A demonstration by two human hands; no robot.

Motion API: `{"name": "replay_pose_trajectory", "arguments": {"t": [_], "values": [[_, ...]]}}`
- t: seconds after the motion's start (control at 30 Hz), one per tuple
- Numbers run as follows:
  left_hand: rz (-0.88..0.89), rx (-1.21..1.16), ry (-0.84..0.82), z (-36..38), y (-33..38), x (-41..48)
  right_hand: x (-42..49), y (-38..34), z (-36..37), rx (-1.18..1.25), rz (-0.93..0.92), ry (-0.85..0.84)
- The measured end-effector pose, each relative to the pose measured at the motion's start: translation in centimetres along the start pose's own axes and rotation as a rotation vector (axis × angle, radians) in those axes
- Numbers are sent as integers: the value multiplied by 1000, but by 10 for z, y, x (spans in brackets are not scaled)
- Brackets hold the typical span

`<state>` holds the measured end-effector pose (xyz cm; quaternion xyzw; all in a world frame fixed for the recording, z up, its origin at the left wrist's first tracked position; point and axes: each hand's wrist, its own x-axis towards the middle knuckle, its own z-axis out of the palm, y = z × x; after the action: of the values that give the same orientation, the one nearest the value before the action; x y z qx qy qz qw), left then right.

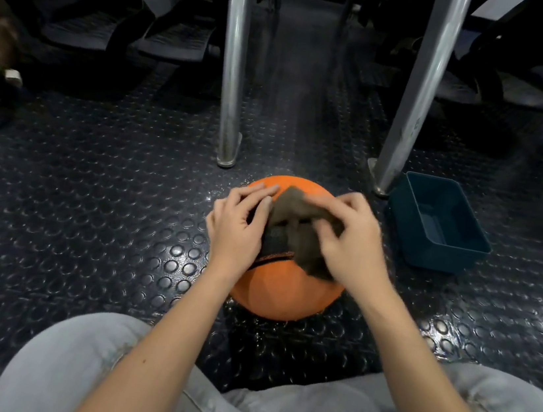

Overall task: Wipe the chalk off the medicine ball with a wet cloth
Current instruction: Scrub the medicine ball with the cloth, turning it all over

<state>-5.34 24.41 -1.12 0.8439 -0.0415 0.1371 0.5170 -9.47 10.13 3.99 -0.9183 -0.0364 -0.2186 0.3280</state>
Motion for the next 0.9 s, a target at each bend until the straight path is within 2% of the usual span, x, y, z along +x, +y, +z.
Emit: {"name": "replay_pose_trajectory", "arguments": {"t": [0.1, 0.17, 0.23, 0.3, 0.37, 0.43, 0.5, 0.53, 0.57, 0.6, 0.7, 0.77, 0.87, 0.9], "values": [[5, -9, 10, 4, 2, -4, 7, 30, -19, -244, 234, 85], [26, 3, 48, 5, 2, -5, 11, 31, -31, -174, 274, 202], [1, -5, 51, 4, 1, -5, 5, 16, -31, 9, 103, 233], [-13, -18, 56, 2, 0, -3, -6, 4, -18, 120, -130, 96], [-29, -21, 43, 0, -1, -2, -14, 13, -5, 110, -172, -62], [-57, -23, 35, 0, -1, -1, -10, 36, -6, 9, -8, -18], [-81, -24, 43, -1, -2, -1, -6, 48, -19, -136, 175, 163], [-93, -32, 57, -2, -2, 0, -4, 47, -24, -117, 199, 266], [-110, -42, 70, -3, -2, 1, -4, 41, -25, -41, 154, 334], [-131, -49, 78, -4, -3, 2, -7, 32, -22, 42, 57, 331], [-168, -54, 82, -9, -5, 3, -25, 19, 2, 122, -206, 47], [-189, -62, 86, -12, -5, 4, -23, 33, 9, 57, -123, -8], [-224, -63, 119, -11, -3, 3, -12, 52, -3, -128, 190, 174], [-235, -65, 134, -11, -3, 4, -10, 49, -7, -102, 207, 246]]}}
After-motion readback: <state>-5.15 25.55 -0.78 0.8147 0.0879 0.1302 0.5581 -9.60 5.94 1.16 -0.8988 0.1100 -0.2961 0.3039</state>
